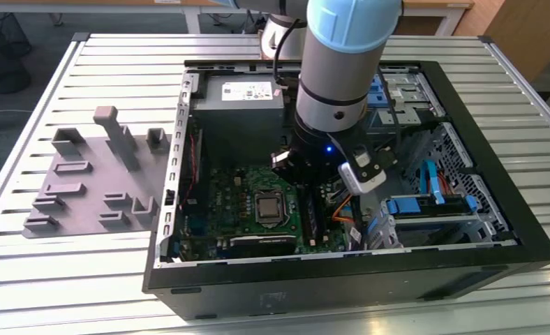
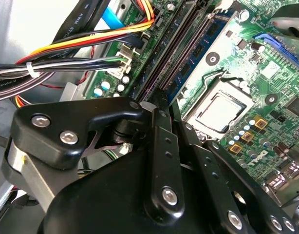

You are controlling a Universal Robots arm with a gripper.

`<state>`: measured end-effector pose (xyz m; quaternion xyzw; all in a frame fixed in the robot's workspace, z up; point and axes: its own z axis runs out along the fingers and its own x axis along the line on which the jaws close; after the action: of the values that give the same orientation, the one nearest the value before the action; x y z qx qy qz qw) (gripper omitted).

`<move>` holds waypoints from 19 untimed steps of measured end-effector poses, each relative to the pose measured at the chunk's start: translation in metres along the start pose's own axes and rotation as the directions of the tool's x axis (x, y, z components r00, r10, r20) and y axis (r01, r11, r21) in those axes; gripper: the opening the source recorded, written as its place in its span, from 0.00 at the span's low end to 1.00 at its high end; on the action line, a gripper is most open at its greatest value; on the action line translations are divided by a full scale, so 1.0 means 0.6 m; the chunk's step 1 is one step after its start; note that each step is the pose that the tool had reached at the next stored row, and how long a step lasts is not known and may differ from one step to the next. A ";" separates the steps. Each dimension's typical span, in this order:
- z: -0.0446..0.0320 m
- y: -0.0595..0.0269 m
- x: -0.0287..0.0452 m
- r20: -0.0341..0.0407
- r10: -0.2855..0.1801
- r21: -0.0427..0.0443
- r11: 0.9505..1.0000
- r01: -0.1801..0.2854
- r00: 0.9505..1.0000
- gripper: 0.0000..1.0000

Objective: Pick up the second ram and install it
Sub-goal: 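Insert the second ram into the second slot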

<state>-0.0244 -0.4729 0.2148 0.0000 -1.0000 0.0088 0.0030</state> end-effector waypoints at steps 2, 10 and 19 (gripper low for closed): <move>0.001 0.000 0.000 0.000 0.001 0.000 1.000 -0.001 1.000 0.14; 0.005 0.000 0.001 0.000 0.001 -0.003 1.000 -0.001 1.000 0.14; 0.008 0.001 0.003 -0.001 0.002 -0.003 1.000 -0.002 1.000 0.14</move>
<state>-0.0259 -0.4727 0.2101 -0.0008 -1.0000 0.0073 0.0035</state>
